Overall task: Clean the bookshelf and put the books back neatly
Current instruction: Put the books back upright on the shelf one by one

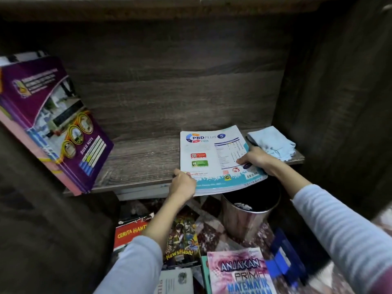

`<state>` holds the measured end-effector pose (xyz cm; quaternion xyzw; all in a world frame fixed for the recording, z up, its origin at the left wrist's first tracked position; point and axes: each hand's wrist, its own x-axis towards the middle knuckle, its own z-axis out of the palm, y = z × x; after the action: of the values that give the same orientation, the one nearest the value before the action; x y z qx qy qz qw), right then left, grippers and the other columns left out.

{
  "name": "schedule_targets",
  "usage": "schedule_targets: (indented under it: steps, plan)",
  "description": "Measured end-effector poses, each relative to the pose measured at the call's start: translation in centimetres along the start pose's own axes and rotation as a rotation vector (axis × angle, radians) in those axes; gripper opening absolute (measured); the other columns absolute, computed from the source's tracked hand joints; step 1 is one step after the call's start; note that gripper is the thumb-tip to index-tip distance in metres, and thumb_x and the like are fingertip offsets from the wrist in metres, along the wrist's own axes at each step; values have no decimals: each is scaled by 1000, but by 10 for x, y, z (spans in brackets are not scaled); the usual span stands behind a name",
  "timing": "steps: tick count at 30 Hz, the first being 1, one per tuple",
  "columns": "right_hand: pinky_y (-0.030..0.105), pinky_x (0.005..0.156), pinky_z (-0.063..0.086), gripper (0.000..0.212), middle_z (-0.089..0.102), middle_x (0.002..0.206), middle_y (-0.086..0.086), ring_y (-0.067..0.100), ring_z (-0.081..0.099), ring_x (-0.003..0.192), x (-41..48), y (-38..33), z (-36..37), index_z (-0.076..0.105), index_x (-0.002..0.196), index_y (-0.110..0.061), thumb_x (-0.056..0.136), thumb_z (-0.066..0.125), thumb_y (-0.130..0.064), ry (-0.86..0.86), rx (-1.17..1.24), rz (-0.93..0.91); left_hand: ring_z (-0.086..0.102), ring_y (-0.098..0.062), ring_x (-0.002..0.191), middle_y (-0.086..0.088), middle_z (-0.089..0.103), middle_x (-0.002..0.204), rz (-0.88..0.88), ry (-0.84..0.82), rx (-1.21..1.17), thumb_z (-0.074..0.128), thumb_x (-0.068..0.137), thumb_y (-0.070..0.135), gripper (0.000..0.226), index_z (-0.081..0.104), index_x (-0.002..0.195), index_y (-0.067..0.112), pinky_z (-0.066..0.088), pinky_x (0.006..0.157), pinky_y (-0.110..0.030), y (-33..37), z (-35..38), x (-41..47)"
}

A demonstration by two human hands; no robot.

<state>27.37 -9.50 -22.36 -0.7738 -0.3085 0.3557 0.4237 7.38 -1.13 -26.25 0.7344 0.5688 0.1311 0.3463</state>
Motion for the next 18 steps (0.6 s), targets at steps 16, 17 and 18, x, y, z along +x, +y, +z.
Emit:
schedule_targets:
  steps: [16,17,18]
  plan:
    - [29,46,56,60,64,94,10,23,66,67,-19,-20,4,37,123,-12,77,67,9,56,212,61,56,-22,51,-19,61,109,8,24,-135,30,101,19,16,30,110,6,45,39,-27,-4,3,-4]
    - [31,48,57,67,63,100,9,25,67,72,-20,-23,5,31,129,-15,78,66,10,17,205,61,55,-21,50,-18,59,109,15,35,-148,30,101,20,19,31,113,5,48,42,-29,-5,3,-4]
    - [32,50,57,71,61,104,8,27,66,76,-21,-26,7,27,134,-18,80,64,10,-3,197,64,56,-22,51,-18,58,109,21,38,-154,29,101,21,22,32,115,4,51,45,-31,-5,2,-5]
